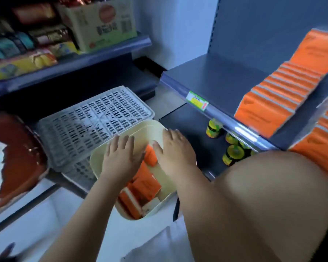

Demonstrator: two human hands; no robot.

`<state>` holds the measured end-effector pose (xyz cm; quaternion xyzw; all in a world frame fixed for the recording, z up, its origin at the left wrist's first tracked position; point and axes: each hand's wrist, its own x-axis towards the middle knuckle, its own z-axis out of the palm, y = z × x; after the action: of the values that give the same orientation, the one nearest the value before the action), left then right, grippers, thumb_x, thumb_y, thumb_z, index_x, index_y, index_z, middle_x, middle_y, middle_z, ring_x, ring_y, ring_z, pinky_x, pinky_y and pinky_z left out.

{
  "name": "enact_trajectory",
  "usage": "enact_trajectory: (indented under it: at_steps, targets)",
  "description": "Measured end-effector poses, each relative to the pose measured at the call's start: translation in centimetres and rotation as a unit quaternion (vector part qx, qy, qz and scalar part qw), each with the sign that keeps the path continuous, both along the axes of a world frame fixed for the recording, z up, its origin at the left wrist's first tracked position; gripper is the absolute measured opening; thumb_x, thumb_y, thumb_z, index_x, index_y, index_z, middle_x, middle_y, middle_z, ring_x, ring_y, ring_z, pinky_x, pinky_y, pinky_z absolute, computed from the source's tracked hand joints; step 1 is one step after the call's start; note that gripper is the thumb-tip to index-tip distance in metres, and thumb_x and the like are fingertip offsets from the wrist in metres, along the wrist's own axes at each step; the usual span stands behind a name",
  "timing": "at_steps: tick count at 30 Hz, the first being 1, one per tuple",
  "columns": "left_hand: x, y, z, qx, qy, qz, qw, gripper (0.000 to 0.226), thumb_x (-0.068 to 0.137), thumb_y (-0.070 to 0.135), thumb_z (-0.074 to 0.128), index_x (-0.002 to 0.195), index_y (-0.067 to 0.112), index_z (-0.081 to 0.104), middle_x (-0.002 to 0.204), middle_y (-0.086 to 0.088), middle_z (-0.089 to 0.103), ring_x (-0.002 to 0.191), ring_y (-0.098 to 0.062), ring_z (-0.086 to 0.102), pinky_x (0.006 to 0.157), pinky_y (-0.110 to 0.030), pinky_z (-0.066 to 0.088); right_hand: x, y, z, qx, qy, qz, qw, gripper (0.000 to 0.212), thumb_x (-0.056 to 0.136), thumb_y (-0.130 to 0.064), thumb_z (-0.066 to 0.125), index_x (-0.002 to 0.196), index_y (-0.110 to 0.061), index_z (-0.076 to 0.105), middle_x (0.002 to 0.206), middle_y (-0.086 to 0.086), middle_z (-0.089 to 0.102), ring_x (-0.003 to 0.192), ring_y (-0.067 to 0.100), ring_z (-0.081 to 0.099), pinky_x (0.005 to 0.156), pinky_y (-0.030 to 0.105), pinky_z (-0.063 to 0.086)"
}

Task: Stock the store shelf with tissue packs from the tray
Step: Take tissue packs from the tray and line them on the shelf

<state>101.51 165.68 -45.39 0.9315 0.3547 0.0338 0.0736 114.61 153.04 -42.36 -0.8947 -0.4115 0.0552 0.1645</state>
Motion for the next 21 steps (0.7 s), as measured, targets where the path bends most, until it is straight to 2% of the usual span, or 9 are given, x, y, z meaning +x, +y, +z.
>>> enact_trajectory:
  at_steps: [3, 6, 8, 12, 15, 18, 21]
  targets:
    - [-0.8, 0.3, -1.7, -0.022, 0.010, 0.006, 1.000, 0.071, 0.104, 0.063, 0.030, 0.159, 0.017, 0.031, 0.165, -0.005, 0.033, 0.156, -0.034, 0.017, 0.127, -0.052, 0.010, -0.4, 0.2, -2.7, -0.076, 0.065, 0.012, 0.995, 0.058, 0.104, -0.058, 0.032, 0.134, -0.013, 0.052, 0.138, 0.009, 0.058, 0.133, 0.030, 0.047, 0.107, 0.046, 0.042]
    - [-1.1, 0.5, -3.4, -0.056, 0.018, 0.017, 0.998, 0.068, 0.105, 0.060, 0.027, 0.157, 0.018, 0.033, 0.164, -0.003, 0.034, 0.155, -0.032, 0.019, 0.127, -0.051, 0.011, -0.9, 0.6, -4.3, -0.128, 0.120, 0.009, 0.984, 0.060, 0.105, -0.057, 0.034, 0.143, -0.013, 0.048, 0.145, 0.008, 0.054, 0.135, 0.028, 0.046, 0.106, 0.045, 0.043]
    - [-0.9, 0.8, -4.5, -0.075, 0.028, 0.024, 0.997, 0.065, 0.105, 0.059, 0.030, 0.156, 0.018, 0.034, 0.163, -0.002, 0.035, 0.154, -0.031, 0.020, 0.127, -0.050, 0.011, -0.8, 1.1, -5.3, -0.147, 0.155, -0.005, 0.977, 0.065, 0.105, -0.056, 0.036, 0.153, -0.012, 0.040, 0.153, 0.008, 0.047, 0.141, 0.029, 0.042, 0.108, 0.046, 0.042]
    - [-0.2, 1.6, -7.1, -0.127, 0.049, 0.048, 0.989, 0.067, 0.103, 0.061, 0.032, 0.157, 0.021, 0.032, 0.162, 0.000, 0.036, 0.154, -0.029, 0.020, 0.125, -0.052, 0.018, 0.3, 2.6, -7.3, -0.154, 0.222, -0.060, 0.961, 0.069, 0.104, -0.055, 0.038, 0.161, -0.017, 0.027, 0.157, 0.009, 0.043, 0.142, 0.033, 0.042, 0.107, 0.049, 0.045]
    - [0.7, 2.3, -9.0, -0.172, 0.062, 0.066, 0.981, 0.068, 0.103, 0.060, 0.034, 0.160, 0.022, 0.028, 0.165, -0.001, 0.032, 0.156, -0.028, 0.016, 0.125, -0.052, 0.018, 1.5, 4.5, -9.2, -0.128, 0.263, -0.111, 0.950, 0.061, 0.102, -0.054, 0.041, 0.152, -0.020, 0.040, 0.146, 0.009, 0.053, 0.132, 0.035, 0.052, 0.103, 0.051, 0.049]
    - [2.3, 3.1, -10.4, -0.196, 0.072, 0.078, 0.975, 0.065, 0.105, 0.057, 0.033, 0.161, 0.025, 0.026, 0.168, 0.002, 0.029, 0.157, -0.025, 0.014, 0.128, -0.047, 0.010, 2.7, 6.5, -10.9, -0.117, 0.304, -0.142, 0.935, 0.055, 0.101, -0.050, 0.044, 0.145, -0.018, 0.047, 0.141, 0.008, 0.056, 0.126, 0.033, 0.056, 0.098, 0.047, 0.051]
    - [4.0, 4.4, -12.2, -0.208, 0.077, 0.095, 0.970, 0.063, 0.105, 0.056, 0.034, 0.160, 0.026, 0.028, 0.166, 0.001, 0.032, 0.155, -0.026, 0.018, 0.127, -0.045, 0.012, 3.7, 7.5, -12.7, -0.132, 0.289, -0.135, 0.938, 0.047, 0.102, -0.043, 0.048, 0.140, -0.017, 0.050, 0.138, 0.007, 0.055, 0.124, 0.032, 0.056, 0.092, 0.043, 0.051]
